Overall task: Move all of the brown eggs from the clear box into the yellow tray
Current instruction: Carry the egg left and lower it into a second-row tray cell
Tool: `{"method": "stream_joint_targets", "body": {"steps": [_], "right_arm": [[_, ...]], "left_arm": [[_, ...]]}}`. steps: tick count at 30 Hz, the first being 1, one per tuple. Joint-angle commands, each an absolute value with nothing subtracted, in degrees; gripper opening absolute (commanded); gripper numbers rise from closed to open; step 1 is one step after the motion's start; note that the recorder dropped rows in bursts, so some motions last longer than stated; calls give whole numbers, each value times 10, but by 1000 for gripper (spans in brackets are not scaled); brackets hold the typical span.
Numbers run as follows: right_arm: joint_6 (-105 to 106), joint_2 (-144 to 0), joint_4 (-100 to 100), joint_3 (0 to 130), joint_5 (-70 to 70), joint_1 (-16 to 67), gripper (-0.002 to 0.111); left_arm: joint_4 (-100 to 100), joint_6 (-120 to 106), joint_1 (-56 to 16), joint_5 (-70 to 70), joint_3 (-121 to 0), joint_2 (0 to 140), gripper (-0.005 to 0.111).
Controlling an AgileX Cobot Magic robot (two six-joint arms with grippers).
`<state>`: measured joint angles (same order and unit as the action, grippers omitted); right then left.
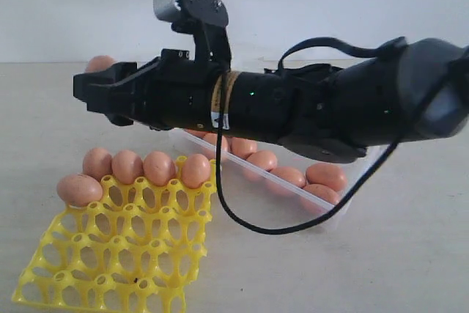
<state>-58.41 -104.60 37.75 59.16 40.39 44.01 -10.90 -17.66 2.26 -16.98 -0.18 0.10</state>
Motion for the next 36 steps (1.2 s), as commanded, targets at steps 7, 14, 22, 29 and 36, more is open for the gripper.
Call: {"method": "stream_joint_targets", "body": {"steps": [7, 14, 22, 29, 36], "right_arm": [[-596, -1140, 391, 613, 392, 439, 0], [-602, -1165, 393, 613, 392, 440, 0], [-565, -1195, 396, 650, 357, 487, 0], [-543, -1197, 389, 683, 270, 504, 0], [-539, -1227, 385, 702, 228, 504, 0]], "left_arm": [[-109, -179, 19, -165, 0, 0, -4], [-109, -179, 19, -165, 0, 0, -4], [-109, -179, 19, -165, 0, 0, -4], [-109, -179, 19, -165, 0, 0, -4], [-109, -179, 19, -165, 0, 0, -4]]}}
